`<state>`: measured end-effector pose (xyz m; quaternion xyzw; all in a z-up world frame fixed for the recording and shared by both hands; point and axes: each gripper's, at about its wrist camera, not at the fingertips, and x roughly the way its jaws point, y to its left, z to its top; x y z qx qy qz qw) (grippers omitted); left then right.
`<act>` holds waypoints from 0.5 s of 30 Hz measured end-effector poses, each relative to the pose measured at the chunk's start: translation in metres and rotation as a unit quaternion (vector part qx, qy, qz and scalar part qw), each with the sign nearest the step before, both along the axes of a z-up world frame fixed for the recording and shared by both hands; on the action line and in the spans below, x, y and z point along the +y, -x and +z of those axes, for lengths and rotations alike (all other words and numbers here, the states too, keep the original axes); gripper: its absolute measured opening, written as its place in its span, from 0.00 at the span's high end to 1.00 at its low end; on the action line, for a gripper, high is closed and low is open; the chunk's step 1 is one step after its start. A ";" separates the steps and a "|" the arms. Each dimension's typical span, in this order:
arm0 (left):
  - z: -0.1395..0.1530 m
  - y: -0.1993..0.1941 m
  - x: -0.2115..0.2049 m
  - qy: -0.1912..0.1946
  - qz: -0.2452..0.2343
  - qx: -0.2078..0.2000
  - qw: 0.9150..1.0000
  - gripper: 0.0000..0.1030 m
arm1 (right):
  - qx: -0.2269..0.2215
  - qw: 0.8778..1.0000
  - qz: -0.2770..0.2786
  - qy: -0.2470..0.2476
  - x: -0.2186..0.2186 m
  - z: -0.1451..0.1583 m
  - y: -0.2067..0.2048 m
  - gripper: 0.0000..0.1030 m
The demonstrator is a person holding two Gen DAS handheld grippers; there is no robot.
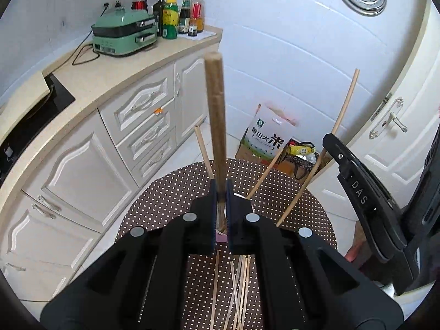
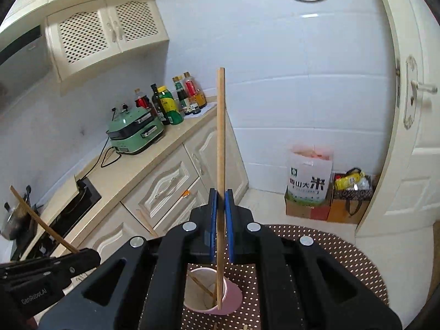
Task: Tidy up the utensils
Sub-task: 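Lower both chopsticks into the pink cup and open both grippers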
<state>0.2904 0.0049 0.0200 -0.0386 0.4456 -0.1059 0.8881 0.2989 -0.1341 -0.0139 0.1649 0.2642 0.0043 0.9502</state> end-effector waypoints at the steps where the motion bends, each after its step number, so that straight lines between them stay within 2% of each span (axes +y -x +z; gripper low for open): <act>1: -0.002 -0.002 0.000 0.002 0.001 0.004 1.000 0.95 | 0.001 1.000 -0.004 -0.005 0.000 -0.004 -0.003 0.95; 7: -0.027 -0.023 0.001 0.008 0.010 0.032 0.999 0.95 | 0.007 1.000 -0.021 -0.018 0.004 -0.030 -0.018 0.95; 15: -0.062 -0.042 0.000 0.007 0.012 0.073 0.997 0.95 | 0.052 0.999 -0.009 -0.014 0.015 -0.061 -0.034 0.95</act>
